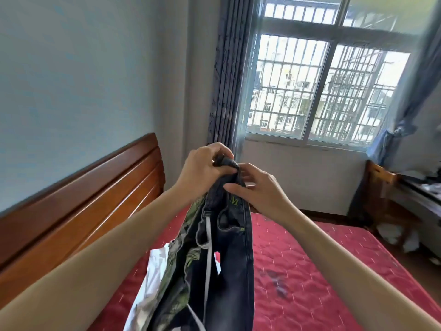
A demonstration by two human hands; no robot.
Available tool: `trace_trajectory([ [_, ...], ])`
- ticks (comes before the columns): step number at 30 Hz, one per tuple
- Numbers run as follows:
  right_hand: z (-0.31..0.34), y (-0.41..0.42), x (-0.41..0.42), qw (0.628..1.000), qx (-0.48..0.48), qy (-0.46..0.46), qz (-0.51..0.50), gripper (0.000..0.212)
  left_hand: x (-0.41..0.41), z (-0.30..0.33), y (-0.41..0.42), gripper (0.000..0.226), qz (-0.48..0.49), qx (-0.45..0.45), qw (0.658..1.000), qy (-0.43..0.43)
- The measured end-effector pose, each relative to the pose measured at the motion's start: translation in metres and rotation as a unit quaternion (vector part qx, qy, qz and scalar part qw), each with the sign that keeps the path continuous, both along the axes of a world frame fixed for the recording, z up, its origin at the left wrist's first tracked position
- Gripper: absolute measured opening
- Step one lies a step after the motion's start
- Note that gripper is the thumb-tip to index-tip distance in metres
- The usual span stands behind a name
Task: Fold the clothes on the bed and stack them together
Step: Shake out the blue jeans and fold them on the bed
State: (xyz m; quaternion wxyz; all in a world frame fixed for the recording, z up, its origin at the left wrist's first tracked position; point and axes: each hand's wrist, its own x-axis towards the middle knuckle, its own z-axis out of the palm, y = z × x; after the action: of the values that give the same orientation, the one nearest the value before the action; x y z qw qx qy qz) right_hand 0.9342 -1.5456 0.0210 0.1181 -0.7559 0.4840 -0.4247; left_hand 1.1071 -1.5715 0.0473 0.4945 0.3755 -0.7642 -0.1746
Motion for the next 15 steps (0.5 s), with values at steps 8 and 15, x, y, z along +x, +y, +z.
trace_trajectory([
  [8, 0.002, -0.014, 0.014, 0.995, -0.020, -0.054, -0.083, 0.030, -0.002, 0.000, -0.001, 0.044, -0.019, 0.001, 1.000, 0.012],
  [15, 0.003, -0.019, 0.002, 0.980, -0.016, -0.143, -0.137, 0.017, 0.038, -0.102, 0.005, 0.094, -0.052, 0.173, 0.981, -0.067],
])
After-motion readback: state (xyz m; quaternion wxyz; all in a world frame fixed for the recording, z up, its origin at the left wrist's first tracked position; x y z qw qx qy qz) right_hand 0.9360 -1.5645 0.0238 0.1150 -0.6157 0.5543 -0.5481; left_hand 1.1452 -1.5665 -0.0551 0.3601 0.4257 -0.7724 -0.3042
